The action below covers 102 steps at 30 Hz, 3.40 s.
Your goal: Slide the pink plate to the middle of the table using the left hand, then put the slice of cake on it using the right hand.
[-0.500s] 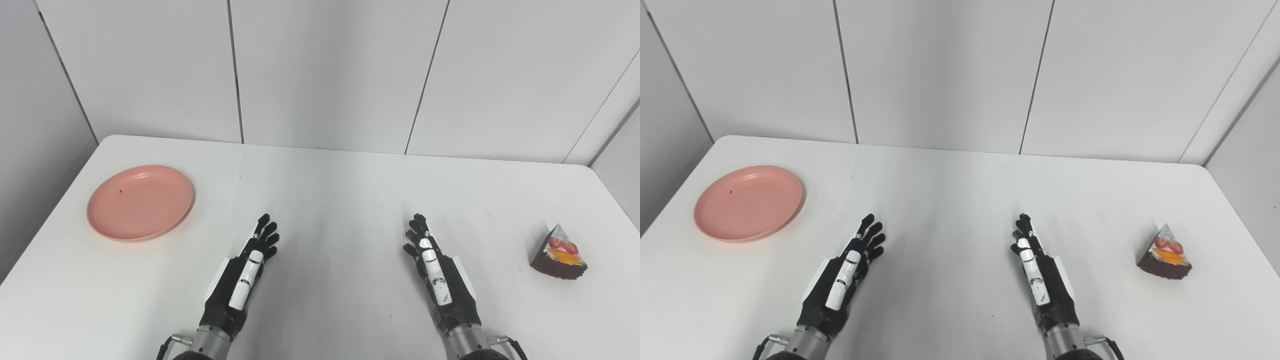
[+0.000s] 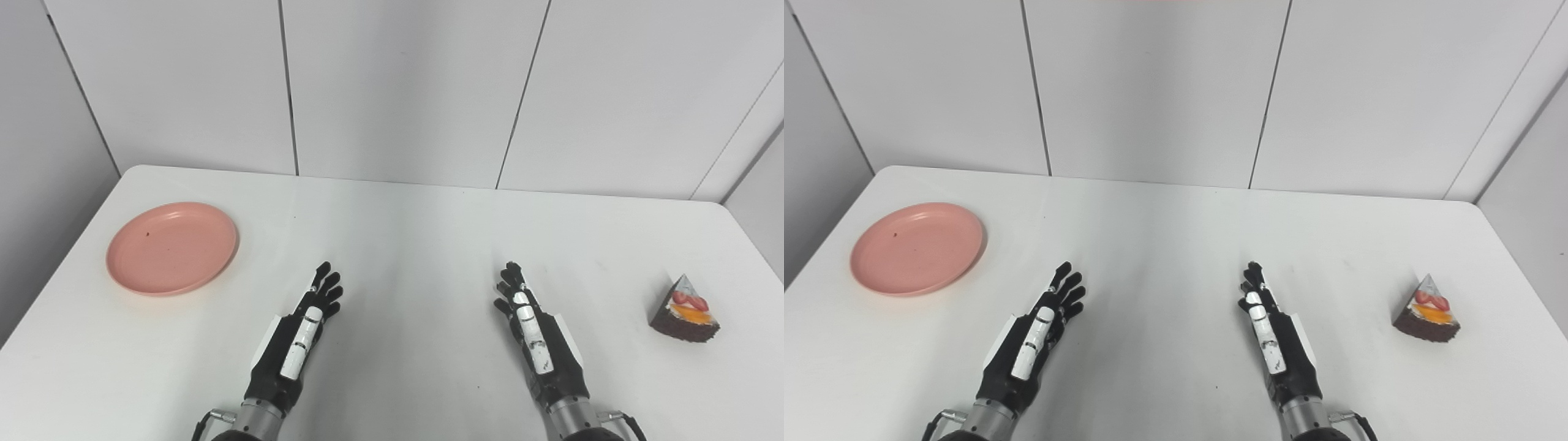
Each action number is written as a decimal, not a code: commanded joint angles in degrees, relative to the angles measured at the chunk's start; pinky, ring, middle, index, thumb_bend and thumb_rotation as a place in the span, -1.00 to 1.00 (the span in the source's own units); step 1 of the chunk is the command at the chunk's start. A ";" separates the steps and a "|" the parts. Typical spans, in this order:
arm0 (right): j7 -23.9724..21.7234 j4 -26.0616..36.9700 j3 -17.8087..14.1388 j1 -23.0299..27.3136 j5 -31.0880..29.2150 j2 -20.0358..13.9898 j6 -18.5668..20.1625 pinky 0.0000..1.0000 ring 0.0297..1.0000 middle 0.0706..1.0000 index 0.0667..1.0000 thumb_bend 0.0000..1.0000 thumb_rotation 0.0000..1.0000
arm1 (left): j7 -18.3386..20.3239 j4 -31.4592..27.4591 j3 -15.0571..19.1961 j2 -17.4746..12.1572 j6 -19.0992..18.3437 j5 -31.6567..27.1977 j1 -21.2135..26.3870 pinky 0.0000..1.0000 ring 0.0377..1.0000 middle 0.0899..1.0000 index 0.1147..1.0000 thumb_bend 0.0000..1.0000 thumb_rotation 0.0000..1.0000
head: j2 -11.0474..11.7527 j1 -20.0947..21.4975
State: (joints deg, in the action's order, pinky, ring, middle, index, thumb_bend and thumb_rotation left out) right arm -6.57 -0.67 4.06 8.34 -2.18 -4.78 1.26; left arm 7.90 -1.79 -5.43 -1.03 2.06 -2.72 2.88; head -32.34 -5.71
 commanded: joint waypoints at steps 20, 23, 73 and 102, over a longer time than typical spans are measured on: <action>-0.98 0.33 0.26 -0.24 0.58 -0.48 1.57 0.93 0.94 0.96 0.98 -0.55 1.00 | -0.10 2.84 -0.35 0.00 -0.79 0.65 -0.87 0.91 0.93 0.96 0.95 -0.12 1.00 | 0.86 -2.83; -1.33 -0.22 -0.16 -0.14 0.04 -0.96 1.44 0.93 0.93 0.95 0.97 -0.44 1.00 | -0.16 3.62 -0.87 0.23 -0.59 1.27 -0.50 0.93 0.95 0.98 0.97 -0.05 1.00 | 1.48 -5.08; -7.31 -4.71 -3.41 0.60 -6.29 -5.23 -3.11 1.00 1.00 1.00 1.00 -0.48 1.00 | -2.18 -2.96 0.77 3.39 -8.99 -1.51 13.55 0.92 0.91 0.94 0.95 -0.16 1.00 | 6.79 -21.72; -9.19 -7.26 -4.62 1.95 -8.11 -7.37 -2.83 1.00 1.00 1.00 1.00 -0.58 1.00 | -12.32 -20.52 23.66 -6.47 -11.94 -7.41 23.01 0.78 0.82 0.83 0.81 -0.22 1.00 | 8.25 -26.21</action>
State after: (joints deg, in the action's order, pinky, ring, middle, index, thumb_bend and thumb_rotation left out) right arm -16.74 -6.23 0.60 10.69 -10.86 -10.50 -2.97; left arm -3.74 -21.30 17.68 -6.29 -12.68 -9.67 23.82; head -24.08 -31.90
